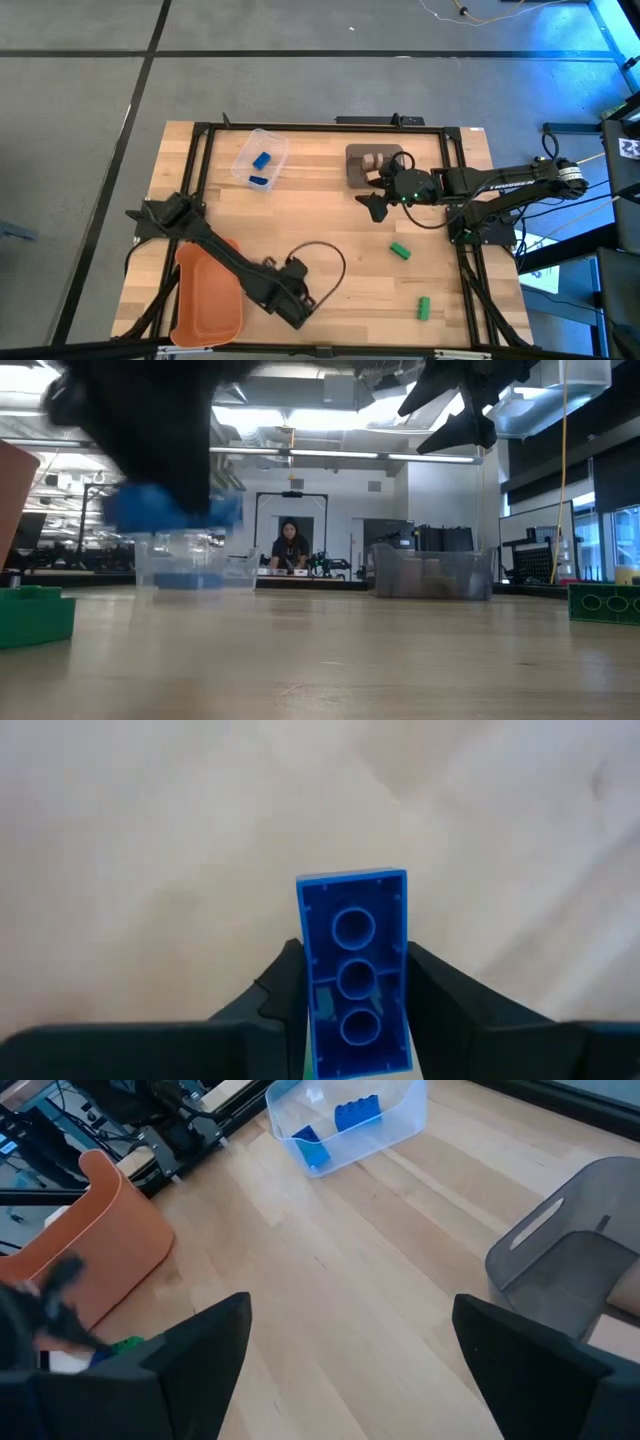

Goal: Sort & place blocks by color
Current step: Put the blue game piece into the transparent bin

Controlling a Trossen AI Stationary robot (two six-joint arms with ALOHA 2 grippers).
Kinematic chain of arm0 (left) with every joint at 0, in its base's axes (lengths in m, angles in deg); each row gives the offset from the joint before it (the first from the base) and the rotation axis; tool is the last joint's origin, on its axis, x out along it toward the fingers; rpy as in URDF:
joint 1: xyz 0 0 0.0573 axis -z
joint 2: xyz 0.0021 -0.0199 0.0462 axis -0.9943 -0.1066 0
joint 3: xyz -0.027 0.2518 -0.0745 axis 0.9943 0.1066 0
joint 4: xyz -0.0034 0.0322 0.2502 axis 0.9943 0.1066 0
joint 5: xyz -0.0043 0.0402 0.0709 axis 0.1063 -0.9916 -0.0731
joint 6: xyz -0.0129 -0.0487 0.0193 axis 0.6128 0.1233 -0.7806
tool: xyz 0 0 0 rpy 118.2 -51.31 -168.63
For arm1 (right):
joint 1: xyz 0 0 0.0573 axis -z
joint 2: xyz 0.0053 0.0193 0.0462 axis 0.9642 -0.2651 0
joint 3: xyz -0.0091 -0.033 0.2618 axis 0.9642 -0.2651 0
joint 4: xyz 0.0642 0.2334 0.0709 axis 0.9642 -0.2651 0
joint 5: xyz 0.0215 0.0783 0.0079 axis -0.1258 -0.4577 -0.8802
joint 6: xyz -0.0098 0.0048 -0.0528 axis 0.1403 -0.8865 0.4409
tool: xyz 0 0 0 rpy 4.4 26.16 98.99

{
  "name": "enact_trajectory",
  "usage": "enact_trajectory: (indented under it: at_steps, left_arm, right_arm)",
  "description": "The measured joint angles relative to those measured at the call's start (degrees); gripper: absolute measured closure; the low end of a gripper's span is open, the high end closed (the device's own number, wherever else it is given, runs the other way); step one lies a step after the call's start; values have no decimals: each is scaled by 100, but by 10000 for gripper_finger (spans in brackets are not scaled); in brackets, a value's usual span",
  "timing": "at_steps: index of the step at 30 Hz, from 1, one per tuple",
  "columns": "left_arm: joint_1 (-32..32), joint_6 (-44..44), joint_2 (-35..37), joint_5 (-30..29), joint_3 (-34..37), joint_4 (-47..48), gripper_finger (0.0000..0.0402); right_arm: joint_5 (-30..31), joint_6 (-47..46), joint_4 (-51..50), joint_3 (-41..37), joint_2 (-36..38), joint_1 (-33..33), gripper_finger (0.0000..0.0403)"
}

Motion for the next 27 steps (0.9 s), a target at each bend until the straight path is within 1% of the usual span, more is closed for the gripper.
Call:
enact_trajectory:
  at_steps: [4, 6, 7, 9, 11, 12, 14, 16, 18, 20, 22, 24, 27]
  left_arm:
    - [-230, -533, 838, -895, 11, 1434, 287]
    - [-384, -789, 1445, -1549, 148, 1791, 287]
    - [-468, -954, 1775, -1839, 302, 1825, 287]
    - [-693, -1291, 2523, -2258, 753, 1741, 287]
    - [-951, -1722, 3351, -2510, 1325, 1386, 287]
    - [-1101, -1989, 3775, -2605, 1646, 1100, 287]
    - [-1460, -2720, 4639, -2585, 2345, 234, 287]
    - [-1897, -3560, 5412, -2241, 3088, -1001, 287]
    - [-2397, -4424, 6081, -1475, 3866, -2458, 287]
    - [-2913, -4987, 6571, -602, 4589, -3985, 287]
    - [-3400, -5203, 6845, 175, 5203, -5164, 287]
    - [-3817, -5287, 6906, 774, 5640, -5992, 287]
    - [-4242, -5304, 6882, 1383, 5977, -6626, 287]
  right_arm:
    - [0, -7, -8, -1, 2, 0, 58]
    - [-2, -13, -8, -1, 2, 0, 58]
    - [-4, -13, -8, -1, 2, 0, 58]
    - [-19, -21, -7, -1, 2, 0, 58]
    - [-44, -52, -5, -1, 2, 0, 58]
    - [-53, -70, -1, -1, 2, 0, 58]
    - [-55, -179, 25, -1, 2, 0, 58]
    - [-57, -214, 44, -1, 2, 0, 58]
    - [-62, -190, 166, -1, 2, 0, 58]
    - [-68, -49, 318, -1, 2, 0, 58]
    - [-173, 206, 544, -1, 2, 0, 58]
    - [-433, 576, 843, -1, 2, 46, 58]
    - [-1053, 1095, 1304, -1, 2, 186, 58]
